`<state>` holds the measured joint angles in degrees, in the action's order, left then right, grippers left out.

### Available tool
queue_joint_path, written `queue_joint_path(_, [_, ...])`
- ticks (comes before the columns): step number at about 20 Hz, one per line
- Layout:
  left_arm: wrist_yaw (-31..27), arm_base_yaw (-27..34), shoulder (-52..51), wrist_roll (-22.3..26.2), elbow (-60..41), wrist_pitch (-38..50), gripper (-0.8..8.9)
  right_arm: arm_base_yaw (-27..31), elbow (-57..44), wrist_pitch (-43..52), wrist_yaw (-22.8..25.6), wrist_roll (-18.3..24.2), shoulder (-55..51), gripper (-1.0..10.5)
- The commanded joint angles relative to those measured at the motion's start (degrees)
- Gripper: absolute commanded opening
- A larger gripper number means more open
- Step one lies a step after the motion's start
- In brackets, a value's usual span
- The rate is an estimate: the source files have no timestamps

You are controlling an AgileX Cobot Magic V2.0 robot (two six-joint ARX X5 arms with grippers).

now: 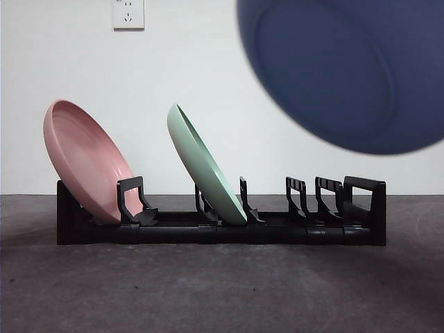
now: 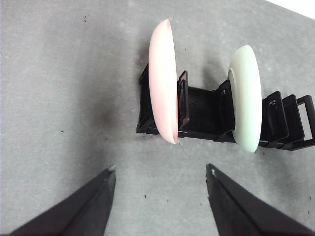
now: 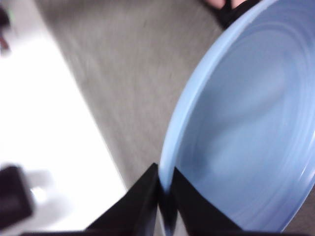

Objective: Place the plate

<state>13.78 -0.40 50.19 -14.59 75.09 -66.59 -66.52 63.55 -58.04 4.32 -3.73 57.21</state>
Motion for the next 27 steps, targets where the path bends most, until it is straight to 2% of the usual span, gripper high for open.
queue_joint_path(1, [0.22, -0.04, 0.37, 0.46, 1.14, 0.59, 2.89, -7.72, -0.81, 1.46, 7.06, -0.96, 3.39, 0.1])
queue_joint_path(3, [0.22, -0.04, 0.37, 0.46, 1.14, 0.57, 2.89, -11.93, -0.87, 2.64, 10.51, -0.37, 7.98, 0.1])
queue_joint_path(6, [0.22, -0.04, 0.37, 0.48, 1.14, 0.59, 2.89, -14.60, -0.87, 6.05, 10.73, 1.14, 15.72, 0.1])
queue_joint_path(9, [0.22, -0.04, 0.37, 0.50, 1.14, 0.59, 2.89, -14.78, -0.87, 7.63, 10.78, 3.45, 23.69, 0.1])
queue_joint_path(14, [0.22, -0.04, 0.35, 0.50, 1.14, 0.57, 2.89, -13.29, -0.87, 14.67, 10.88, 6.38, 32.52, 0.1])
queue_joint_path(18, [0.22, -0.02, 0.35, 0.68, 1.14, 0.42, 2.89, -11.34, -0.87, 17.53, 14.29, 6.84, 37.09, 0.1])
queue_joint_path(24, [0.22, -0.04, 0.37, 1.92, 1.14, 0.39, 2.89, -8.31, -0.87, 19.87, 14.10, 8.72, 41.03, 0.1])
queue_joint_path(27, [0.22, -0.04, 0.35, 1.97, 1.14, 0.37, 2.89, -7.58, -0.87, 19.23, 10.93, 8.70, 41.64, 0.1])
